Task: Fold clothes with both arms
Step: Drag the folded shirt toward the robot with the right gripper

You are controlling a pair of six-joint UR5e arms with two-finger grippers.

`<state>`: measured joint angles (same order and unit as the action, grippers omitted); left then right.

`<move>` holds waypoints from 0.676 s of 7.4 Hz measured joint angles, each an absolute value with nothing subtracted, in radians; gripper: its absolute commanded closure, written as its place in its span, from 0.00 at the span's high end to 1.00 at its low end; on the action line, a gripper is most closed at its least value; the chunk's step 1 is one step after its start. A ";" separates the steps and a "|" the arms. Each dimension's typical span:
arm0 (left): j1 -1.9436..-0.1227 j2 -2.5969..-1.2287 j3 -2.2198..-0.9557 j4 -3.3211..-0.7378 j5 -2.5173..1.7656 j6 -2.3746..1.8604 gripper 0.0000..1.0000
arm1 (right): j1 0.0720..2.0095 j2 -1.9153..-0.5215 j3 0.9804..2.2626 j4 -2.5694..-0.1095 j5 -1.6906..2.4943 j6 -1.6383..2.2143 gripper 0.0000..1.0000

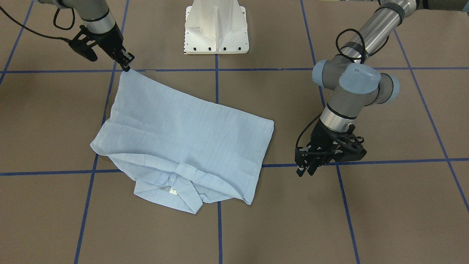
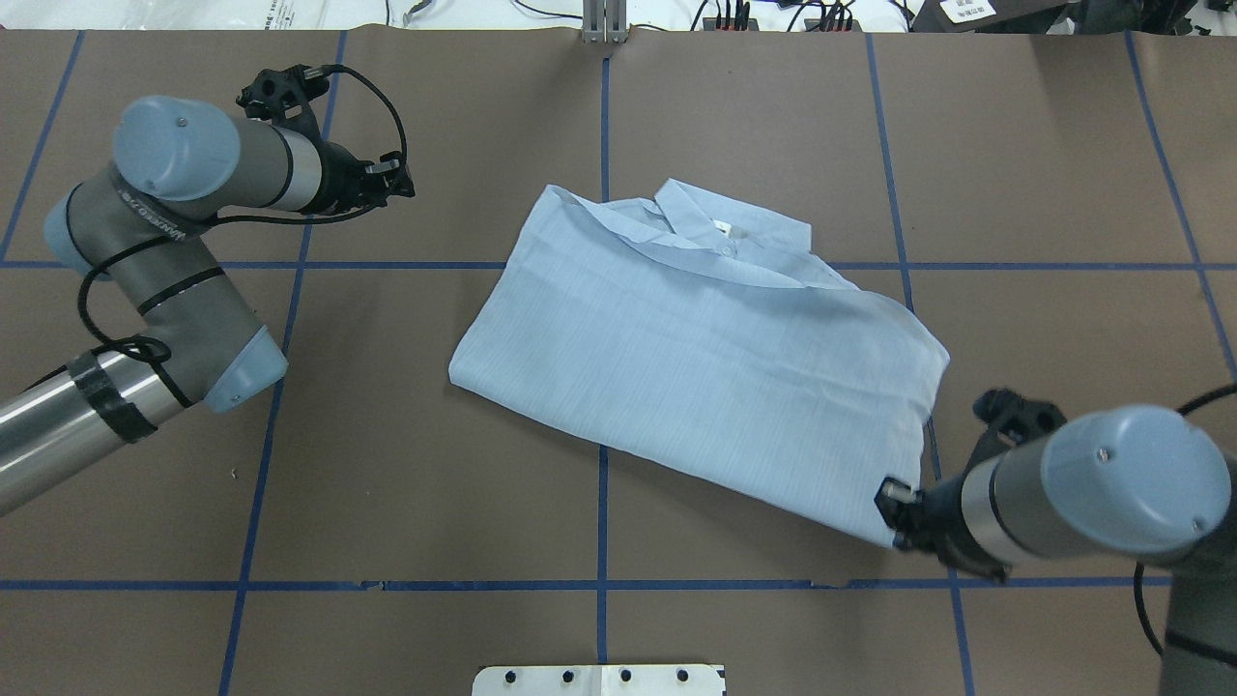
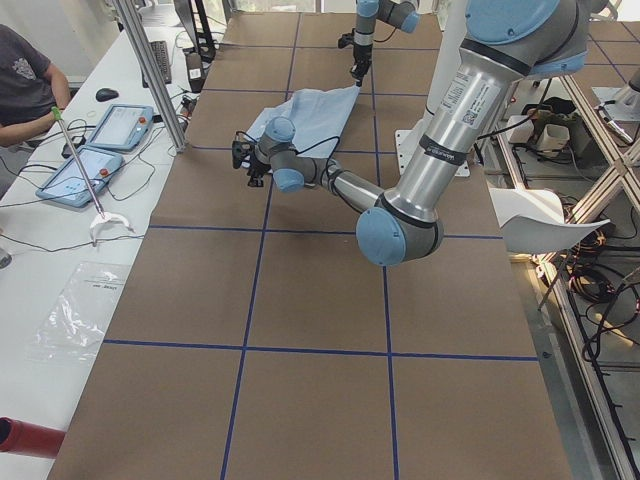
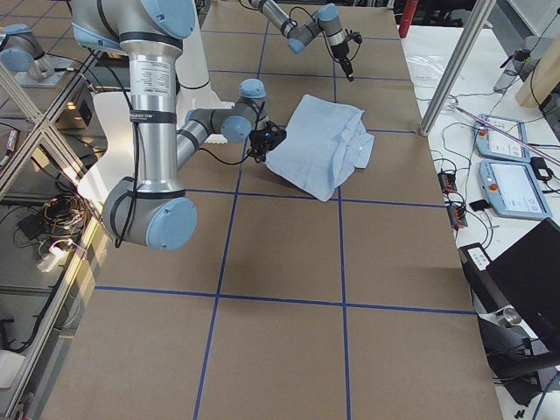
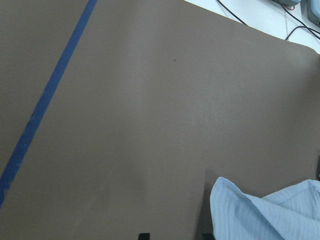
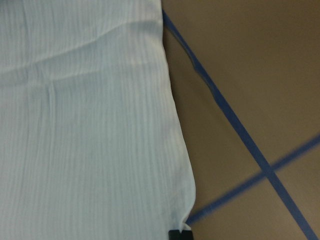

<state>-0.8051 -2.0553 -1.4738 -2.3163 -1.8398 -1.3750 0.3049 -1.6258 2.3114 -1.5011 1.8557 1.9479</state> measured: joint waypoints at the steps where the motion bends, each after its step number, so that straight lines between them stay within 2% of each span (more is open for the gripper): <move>1: -0.800 -2.020 -1.563 -2.278 -1.878 -1.414 0.50 | 0.167 -1.649 2.368 -1.562 1.881 2.003 0.99; 3: -0.738 -1.995 -1.743 -2.112 -1.914 -1.513 0.62 | -0.076 -1.661 2.406 -1.623 1.878 2.123 1.00; 4: -0.678 -1.991 -1.815 -2.034 -1.912 -1.574 0.76 | -0.109 -1.660 2.410 -1.630 1.867 2.150 1.00; 5: -0.613 -1.989 -1.861 -1.985 -1.901 -1.646 0.76 | -0.068 -1.657 2.417 -1.632 1.863 2.160 1.00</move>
